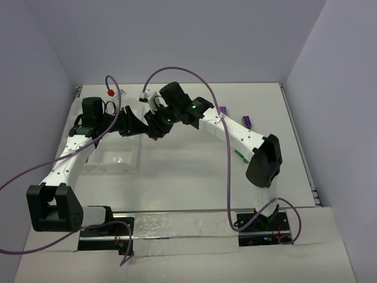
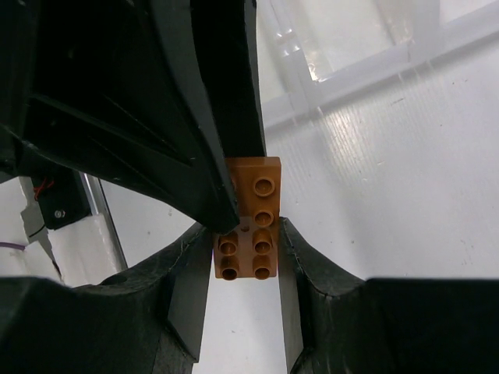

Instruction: Sort the legos into containers by color

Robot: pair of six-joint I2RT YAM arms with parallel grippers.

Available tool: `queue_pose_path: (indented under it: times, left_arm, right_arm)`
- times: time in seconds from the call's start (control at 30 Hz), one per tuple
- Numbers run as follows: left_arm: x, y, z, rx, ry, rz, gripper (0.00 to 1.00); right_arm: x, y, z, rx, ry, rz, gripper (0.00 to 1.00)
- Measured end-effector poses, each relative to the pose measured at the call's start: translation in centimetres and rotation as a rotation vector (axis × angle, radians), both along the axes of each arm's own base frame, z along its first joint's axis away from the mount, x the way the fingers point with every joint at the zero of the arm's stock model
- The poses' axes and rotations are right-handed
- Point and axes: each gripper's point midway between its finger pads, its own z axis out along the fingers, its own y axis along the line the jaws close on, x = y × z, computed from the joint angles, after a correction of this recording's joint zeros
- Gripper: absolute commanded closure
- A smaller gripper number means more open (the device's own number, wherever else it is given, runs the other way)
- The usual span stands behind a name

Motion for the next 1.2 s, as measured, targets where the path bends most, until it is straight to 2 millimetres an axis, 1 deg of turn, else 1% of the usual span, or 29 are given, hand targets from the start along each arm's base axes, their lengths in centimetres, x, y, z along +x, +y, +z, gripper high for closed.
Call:
queue_pose_path:
  times: [0.07,0.13,0.17,0.2,0.23,0.33,0.37,0.43,0.5,0.57,0.6,0.63,0.67,0.73,0.77,0.87,0.93,1.07,1.2]
  left_arm:
    - [-0.2,-0.1,-0.1,-0.007,0.008,-0.007,0.64]
    - [-0.4,-0.2,-0.1,-0.019,0.021,-0.015,0.79]
    - [-0.5,-0.3,0.0,-0.025,0.027,-0.017,0.91]
    - [-0.6,-0.3,0.0,-0.031,0.033,-0.019,0.97]
    - [-0.7,-0.4,0.1,-0.036,0.035,-0.022,0.99]
    - [-0.8,-0.3,0.2,-0.035,0.030,-0.026,1.00]
    - [-0.9,-0.2,0.2,-0.032,0.027,-0.028,1.00]
    - [-1.3,0.3,0.1,-0.004,0.019,-0.034,1.00]
    - [-1.4,1.4,0.2,0.041,-0.004,-0.027,1.00]
    - [-1.0,3.3,0.7,0.107,-0.054,-0.001,1.00]
    - [-0.5,4.8,1.1,0.149,-0.090,0.024,1.00]
    - [-0.1,6.6,1.5,0.199,-0.129,0.056,1.00]
    - [0.3,8.3,1.9,0.252,-0.166,0.088,1.00]
    - [0.6,11.7,2.7,0.364,-0.235,0.150,1.00]
    - [0.5,13.0,2.9,0.416,-0.261,0.170,1.00]
    - [-0.2,15.9,3.1,0.562,-0.314,0.200,1.00]
    - [-0.7,17.2,3.1,0.635,-0.328,0.210,1.00]
    - [-0.7,19.3,2.7,0.745,-0.342,0.227,1.00]
    - [0.1,21.7,1.4,0.813,-0.314,0.223,1.00]
  right_arm:
    - [-0.1,0.1,0.0,0.000,-0.001,0.003,1.00]
    - [-0.3,0.2,0.0,0.000,-0.002,0.006,1.00]
    - [-0.3,0.2,0.0,-0.002,-0.003,0.006,0.96]
    - [-0.3,0.3,0.0,-0.005,-0.007,0.002,0.82]
    - [-0.3,0.3,-0.1,-0.010,-0.012,-0.003,0.65]
    - [-0.2,0.2,-0.1,-0.013,-0.016,-0.010,0.13]
    - [-0.2,0.3,0.0,-0.012,-0.017,-0.011,0.01]
    - [-0.2,0.1,0.2,-0.010,-0.019,-0.023,0.00]
    - [-0.1,-0.5,0.6,-0.008,-0.022,-0.039,0.00]
    - [0.0,-1.6,1.3,0.002,-0.026,-0.057,0.00]
    - [0.2,-2.5,1.6,0.006,-0.026,-0.073,0.00]
    - [0.5,-3.5,1.6,0.005,-0.024,-0.092,0.00]
    - [1.0,-5.0,1.9,0.007,-0.026,-0.123,0.00]
    - [2.9,-9.0,2.6,0.011,-0.038,-0.213,0.00]
    - [3.8,-11.0,2.7,0.008,-0.042,-0.259,0.00]
    - [6.2,-17.1,2.6,-0.023,-0.074,-0.401,0.00]
    - [6.6,-20.1,2.3,-0.052,-0.094,-0.463,0.00]
    - [6.2,-23.5,1.1,-0.104,-0.127,-0.513,0.00]
    - [6.5,-25.4,-1.1,-0.165,-0.142,-0.536,0.00]
